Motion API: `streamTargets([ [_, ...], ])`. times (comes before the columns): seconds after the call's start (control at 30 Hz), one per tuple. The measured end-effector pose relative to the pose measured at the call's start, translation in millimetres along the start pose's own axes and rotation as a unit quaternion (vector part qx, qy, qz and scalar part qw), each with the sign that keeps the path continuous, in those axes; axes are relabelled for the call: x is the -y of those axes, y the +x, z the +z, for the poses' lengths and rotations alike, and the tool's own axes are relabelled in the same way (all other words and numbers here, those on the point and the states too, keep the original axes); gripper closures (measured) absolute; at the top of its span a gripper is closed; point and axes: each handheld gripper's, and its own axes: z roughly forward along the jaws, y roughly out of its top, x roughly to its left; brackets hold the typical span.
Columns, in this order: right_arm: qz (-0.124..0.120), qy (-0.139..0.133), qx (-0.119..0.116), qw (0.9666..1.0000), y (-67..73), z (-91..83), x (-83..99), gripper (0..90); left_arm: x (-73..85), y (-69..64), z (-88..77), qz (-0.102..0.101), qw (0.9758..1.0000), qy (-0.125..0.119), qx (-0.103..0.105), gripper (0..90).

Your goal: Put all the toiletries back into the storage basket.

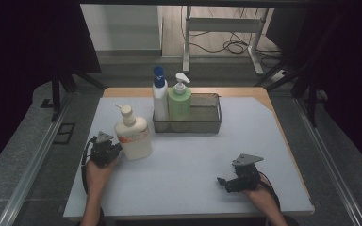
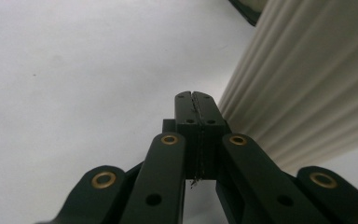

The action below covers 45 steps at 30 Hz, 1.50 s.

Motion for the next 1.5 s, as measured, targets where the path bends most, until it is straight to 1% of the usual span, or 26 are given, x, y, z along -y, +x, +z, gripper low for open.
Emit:
streamTargets([
  [0.23,-0.001,-0.002,0.0,1.0,0.0,0.0,0.5,5.1,1.5,-0.7,-2.1,0.001,1.0,0.0,0.002,89.2],
  [0.53,0.0,-0.002,0.0,1.0,-0.1,0.0,0.8,5.1,3.2,-4.8,-4.4,0.01,0.9999,0.0,0.007,89.2],
  [0.73,0.0,-0.003,0.0,1.0,0.1,0.0,0.9,5.1,4.0,-10.4,-4.3,0.015,0.9997,0.0,0.018,89.2],
  [1.07,-0.001,-0.003,0.0,1.0,0.2,0.1,1.0,5.1,4.6,-17.7,-4.9,0.024,0.9994,0.001,0.024,89.2],
  [1.2,-0.001,-0.004,0.0,1.0,0.2,0.1,1.1,5.1,4.4,-21.7,-5.7,0.029,0.9991,0.002,0.029,89.2],
  [1.23,-0.001,-0.004,0.0,1.0,0.2,0.1,1.1,5.0,4.4,-23.2,-5.9,0.028,0.9991,0.002,0.031,89.2],
  [1.3,-0.001,-0.004,0.0,1.0,0.2,0.1,1.1,5.1,4.0,-24.7,-6.5,0.032,0.999,0.002,0.033,89.2],
  [1.37,-0.001,-0.004,0.001,1.0,0.2,0.1,1.1,5.1,4.0,-26.5,-6.9,0.031,0.9988,0.001,0.036,89.2],
  [1.5,-0.001,-0.004,0.001,1.0,0.2,0.1,1.1,5.1,4.1,-30.8,-7.6,0.041,0.9983,0.004,0.04,89.2],
])
